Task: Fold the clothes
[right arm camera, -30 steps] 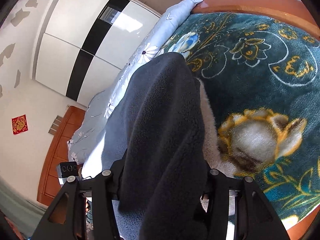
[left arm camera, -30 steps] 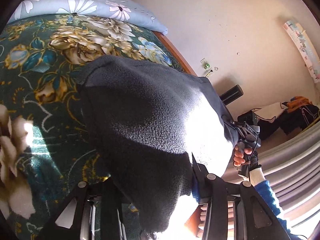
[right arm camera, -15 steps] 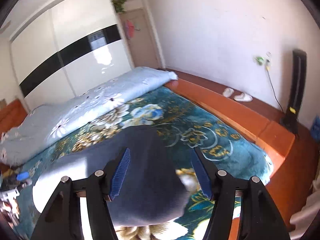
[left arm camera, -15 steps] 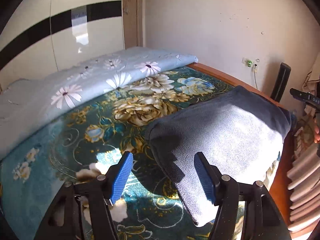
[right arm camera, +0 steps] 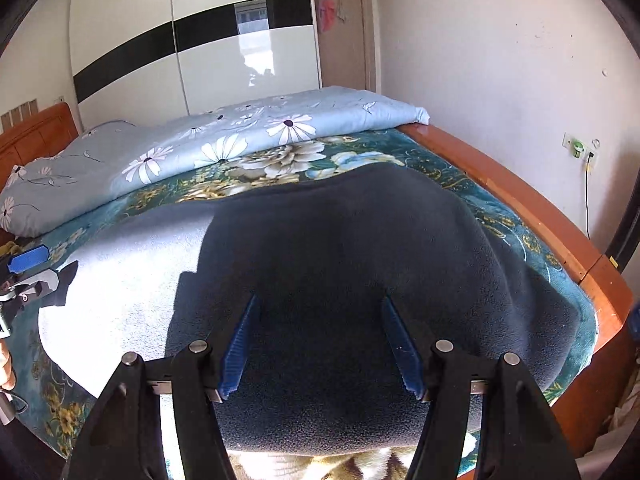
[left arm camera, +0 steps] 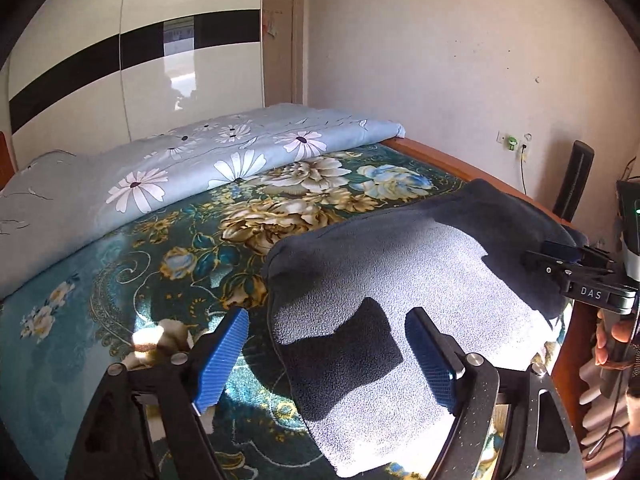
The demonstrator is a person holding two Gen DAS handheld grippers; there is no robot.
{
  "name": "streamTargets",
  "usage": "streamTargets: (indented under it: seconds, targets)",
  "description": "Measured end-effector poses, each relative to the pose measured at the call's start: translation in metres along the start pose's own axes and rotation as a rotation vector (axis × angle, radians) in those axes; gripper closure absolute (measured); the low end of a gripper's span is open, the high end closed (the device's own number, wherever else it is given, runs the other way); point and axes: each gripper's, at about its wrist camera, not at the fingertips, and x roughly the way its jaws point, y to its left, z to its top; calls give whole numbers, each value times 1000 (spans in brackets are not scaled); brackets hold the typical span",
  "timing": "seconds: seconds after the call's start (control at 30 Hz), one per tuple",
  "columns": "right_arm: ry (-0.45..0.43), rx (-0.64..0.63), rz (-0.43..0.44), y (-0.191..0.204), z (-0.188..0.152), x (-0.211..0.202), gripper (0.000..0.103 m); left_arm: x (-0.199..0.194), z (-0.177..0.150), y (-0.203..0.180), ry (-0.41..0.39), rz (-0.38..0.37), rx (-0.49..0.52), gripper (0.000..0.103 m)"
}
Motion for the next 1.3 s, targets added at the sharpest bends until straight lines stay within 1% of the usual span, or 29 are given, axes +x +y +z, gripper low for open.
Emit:
streamTargets:
  seconds: [0.17, 0.3, 0.43, 0.57, 0.67, 0.7, 0.73, 0.77, 0.8, 0.93, 1.0, 1.07, 1.17, 1.23, 1.3]
  targets:
    - [-1, 9, -2, -2, -2, 3, 38, 12, -8, -1, 39, -2, -4, 19]
    - [1, 18, -1, -2, -4, 5, 38, 11, -11, -2, 43, -7, -7, 18]
    - [-8, 35, -18, 1, -4, -1, 38, -1, -15, -2, 29, -14, 3, 18]
    - [-77, 79, -23, 12, -11, -30, 38, -20, -21, 2, -11, -17, 4, 18]
    - [-124, 101, -16, 24, -23, -51, 38, -31, -31, 5, -39, -40, -9, 17]
    - [-127, 110, -15, 29, -30, -55, 35, -33, -36, 6, -39, -41, -15, 17]
    - [-130, 118, -15, 34, -37, -58, 27, -35, -41, 7, -36, -40, -21, 17]
    - [-128, 128, -20, 39, -44, -60, 7, -37, -46, 8, -31, -36, -26, 17]
    - [-126, 137, -26, 44, -51, -62, 0, -39, -51, 9, -29, -35, -31, 16]
    - [-104, 117, -103, 67, -71, -71, 0, -49, -72, 13, -27, -40, -48, 10]
    - [-94, 111, -147, 76, -77, -75, 0, -54, -79, 14, -27, -24, -52, 3]
    - [-93, 99, -198, 84, -83, -79, 0, -61, -84, 15, -40, -6, -58, 0]
    - [-94, 89, -248, 92, -89, -85, 0, -72, -91, 18, -60, 2, -70, 0]
    - [-96, 81, -280, 99, -93, -91, 0, -79, -95, 20, -70, 28, -77, 0]
    - [-109, 74, -291, 105, -95, -96, 0, -83, -100, 24, -75, 50, -88, 0]
